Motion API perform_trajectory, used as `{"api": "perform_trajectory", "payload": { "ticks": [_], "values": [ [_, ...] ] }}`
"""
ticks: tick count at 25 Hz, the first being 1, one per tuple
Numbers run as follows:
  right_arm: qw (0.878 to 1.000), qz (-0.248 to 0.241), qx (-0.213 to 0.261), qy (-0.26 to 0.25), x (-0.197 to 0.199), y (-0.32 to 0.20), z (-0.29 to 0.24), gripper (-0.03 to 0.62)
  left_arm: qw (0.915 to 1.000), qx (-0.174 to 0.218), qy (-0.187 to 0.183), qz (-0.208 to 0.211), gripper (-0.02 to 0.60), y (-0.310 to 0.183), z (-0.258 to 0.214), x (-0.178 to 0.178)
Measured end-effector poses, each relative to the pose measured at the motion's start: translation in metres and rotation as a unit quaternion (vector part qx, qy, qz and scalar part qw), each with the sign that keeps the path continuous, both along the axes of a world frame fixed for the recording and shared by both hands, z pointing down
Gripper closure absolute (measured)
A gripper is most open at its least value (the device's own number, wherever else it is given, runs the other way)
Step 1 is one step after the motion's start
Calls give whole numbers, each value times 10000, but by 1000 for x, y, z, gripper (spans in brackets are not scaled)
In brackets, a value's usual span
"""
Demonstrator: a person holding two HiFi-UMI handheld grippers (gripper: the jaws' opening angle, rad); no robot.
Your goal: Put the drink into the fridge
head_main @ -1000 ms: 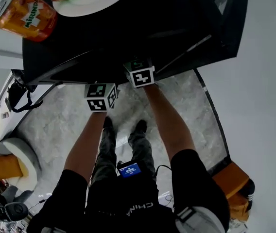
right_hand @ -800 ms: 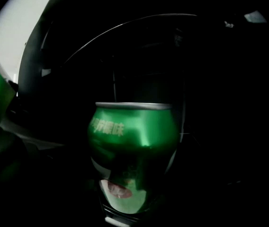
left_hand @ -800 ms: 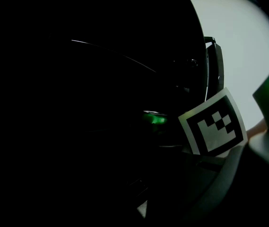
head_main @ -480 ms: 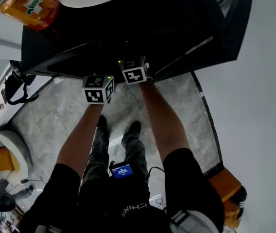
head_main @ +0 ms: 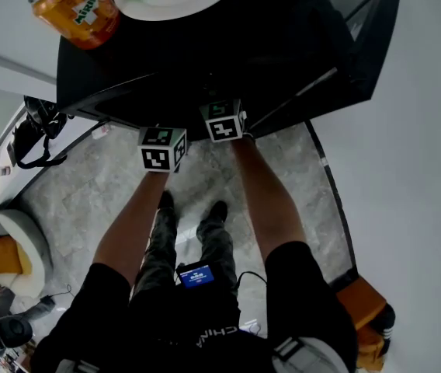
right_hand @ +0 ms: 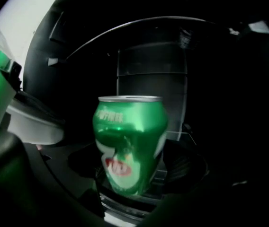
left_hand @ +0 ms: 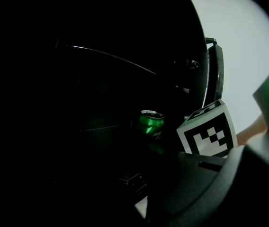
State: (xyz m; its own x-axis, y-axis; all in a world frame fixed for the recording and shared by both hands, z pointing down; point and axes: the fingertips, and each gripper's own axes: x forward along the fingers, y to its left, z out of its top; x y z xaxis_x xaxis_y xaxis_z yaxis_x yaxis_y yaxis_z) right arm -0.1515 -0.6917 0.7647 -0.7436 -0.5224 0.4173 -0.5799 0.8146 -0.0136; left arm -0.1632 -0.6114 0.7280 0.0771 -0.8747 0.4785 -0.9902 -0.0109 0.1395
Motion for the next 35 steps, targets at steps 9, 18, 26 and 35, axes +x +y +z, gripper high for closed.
{"api": "perform_trajectory", "payload": {
  "ticks": [9,18,26,35],
  "values": [
    [9978,338,-547,131,38,28,-3,238,9997,-52,33,253,569,21,-26,9],
    [9934,518,-1013,-140,72,90,-67,240,9956,-9,212,915,569,60,-72,33],
    [9863,493,-1415,-682,86,159,-162,519,9865,174,500,1547,569,110,-123,51],
    [9910,479,-1234,-218,102,227,-193,579,9730,387,722,2157,569,169,-153,52]
  ]
}}
